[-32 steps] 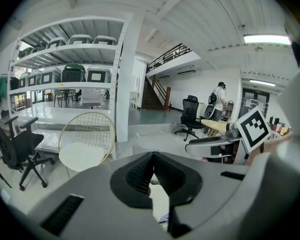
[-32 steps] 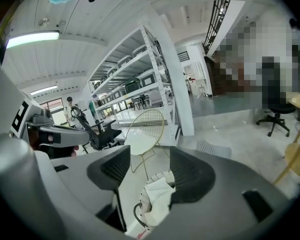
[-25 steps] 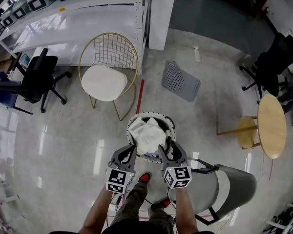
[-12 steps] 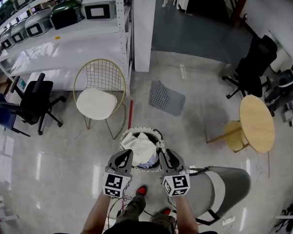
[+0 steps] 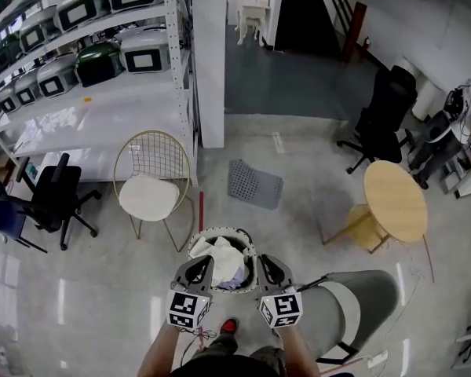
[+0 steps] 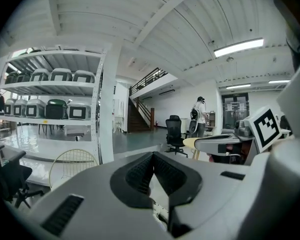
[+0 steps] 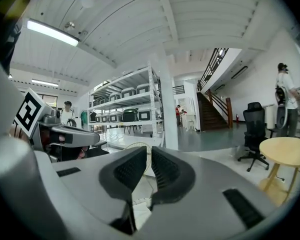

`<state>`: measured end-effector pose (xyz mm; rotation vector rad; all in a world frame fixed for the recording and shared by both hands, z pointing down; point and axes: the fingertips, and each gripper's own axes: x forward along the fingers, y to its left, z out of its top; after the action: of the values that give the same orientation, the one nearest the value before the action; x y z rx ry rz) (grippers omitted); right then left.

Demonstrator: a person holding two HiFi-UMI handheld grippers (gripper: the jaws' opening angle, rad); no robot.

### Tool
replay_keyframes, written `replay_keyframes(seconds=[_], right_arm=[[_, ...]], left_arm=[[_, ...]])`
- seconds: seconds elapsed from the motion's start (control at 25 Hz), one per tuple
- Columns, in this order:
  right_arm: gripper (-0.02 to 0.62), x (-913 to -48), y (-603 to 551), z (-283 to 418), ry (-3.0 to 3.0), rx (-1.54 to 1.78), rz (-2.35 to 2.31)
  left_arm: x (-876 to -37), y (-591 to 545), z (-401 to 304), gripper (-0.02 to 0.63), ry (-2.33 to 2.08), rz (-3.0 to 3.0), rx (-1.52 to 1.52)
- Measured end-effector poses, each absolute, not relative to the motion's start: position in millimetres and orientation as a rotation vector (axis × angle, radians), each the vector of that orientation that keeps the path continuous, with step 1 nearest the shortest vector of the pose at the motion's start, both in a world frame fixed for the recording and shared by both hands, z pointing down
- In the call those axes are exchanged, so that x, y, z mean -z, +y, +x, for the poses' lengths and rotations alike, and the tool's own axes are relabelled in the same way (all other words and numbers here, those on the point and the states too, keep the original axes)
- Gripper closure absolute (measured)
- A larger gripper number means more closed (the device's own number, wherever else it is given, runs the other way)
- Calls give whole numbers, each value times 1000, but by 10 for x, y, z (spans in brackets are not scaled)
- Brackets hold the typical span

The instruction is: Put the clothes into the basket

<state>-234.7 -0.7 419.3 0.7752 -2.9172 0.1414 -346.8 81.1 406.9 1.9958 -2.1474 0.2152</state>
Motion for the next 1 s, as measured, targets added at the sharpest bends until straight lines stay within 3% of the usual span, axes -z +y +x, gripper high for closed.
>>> replay_keyframes(seconds=[1.0], right_arm=[[561, -3976, 235, -2091, -2927, -94, 817]], left_arm=[[-3950, 912, -3196, 599, -2080, 2103, -256]])
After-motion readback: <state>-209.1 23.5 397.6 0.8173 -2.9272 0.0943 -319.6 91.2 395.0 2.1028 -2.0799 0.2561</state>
